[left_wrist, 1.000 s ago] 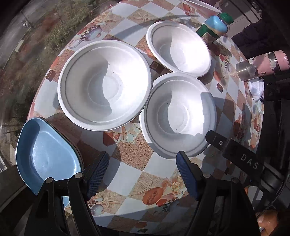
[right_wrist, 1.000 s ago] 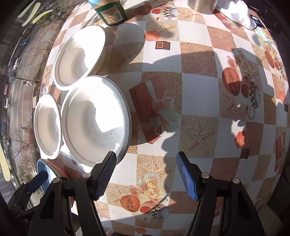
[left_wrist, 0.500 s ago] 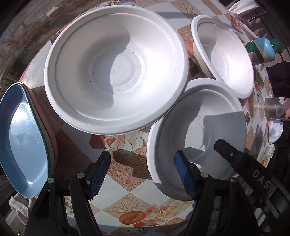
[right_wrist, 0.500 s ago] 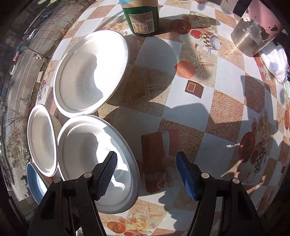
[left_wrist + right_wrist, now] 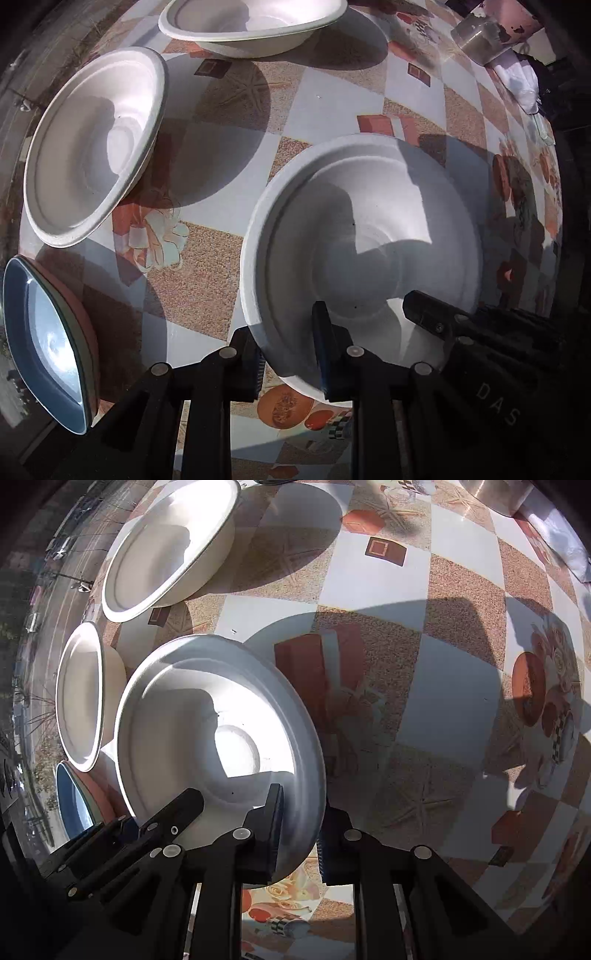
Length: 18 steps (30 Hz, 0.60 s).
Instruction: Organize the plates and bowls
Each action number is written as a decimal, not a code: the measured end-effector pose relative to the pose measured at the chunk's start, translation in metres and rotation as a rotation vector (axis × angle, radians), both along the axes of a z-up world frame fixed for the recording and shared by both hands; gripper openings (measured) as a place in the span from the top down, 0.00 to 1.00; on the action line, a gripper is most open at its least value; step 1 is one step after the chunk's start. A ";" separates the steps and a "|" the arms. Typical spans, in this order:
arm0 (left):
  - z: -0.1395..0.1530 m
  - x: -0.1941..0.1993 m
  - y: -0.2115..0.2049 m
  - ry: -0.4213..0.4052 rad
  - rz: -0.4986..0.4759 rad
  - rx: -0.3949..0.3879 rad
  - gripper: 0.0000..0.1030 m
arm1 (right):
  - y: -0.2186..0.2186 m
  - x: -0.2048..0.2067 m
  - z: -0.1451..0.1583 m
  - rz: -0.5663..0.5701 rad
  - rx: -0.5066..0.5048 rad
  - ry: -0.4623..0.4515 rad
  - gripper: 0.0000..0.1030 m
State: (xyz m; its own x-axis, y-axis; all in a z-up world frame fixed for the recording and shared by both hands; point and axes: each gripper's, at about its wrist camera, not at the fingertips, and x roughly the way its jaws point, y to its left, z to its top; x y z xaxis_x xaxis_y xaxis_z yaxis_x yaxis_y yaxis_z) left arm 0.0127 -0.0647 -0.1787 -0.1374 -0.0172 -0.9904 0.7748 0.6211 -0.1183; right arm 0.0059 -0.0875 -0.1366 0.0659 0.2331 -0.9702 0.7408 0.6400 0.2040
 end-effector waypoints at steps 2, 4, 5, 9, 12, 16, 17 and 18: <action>0.003 -0.028 -0.004 -0.021 -0.107 -0.001 0.75 | 0.006 -0.024 -0.002 -0.034 0.017 0.002 0.82; 0.006 -0.054 -0.010 -0.032 -0.193 -0.005 0.75 | 0.010 -0.045 -0.004 -0.079 0.032 0.012 0.82; 0.008 -0.068 -0.013 -0.029 -0.237 -0.009 0.75 | 0.012 -0.057 -0.005 -0.104 0.037 0.017 0.82; 0.012 -0.116 -0.030 0.006 -0.368 -0.013 0.75 | 0.016 -0.104 -0.002 -0.205 0.024 0.046 0.81; 0.016 -0.154 -0.046 0.016 -0.454 -0.027 0.75 | 0.016 -0.142 0.000 -0.292 0.025 0.059 0.81; 0.019 -0.189 -0.054 0.025 -0.534 -0.035 0.75 | 0.018 -0.178 0.002 -0.392 0.013 0.074 0.81; 0.020 -0.196 -0.056 0.024 -0.550 -0.036 0.74 | 0.019 -0.187 0.003 -0.414 0.013 0.077 0.81; 0.021 -0.199 -0.056 0.024 -0.567 -0.035 0.74 | 0.019 -0.196 0.003 -0.433 0.013 0.079 0.81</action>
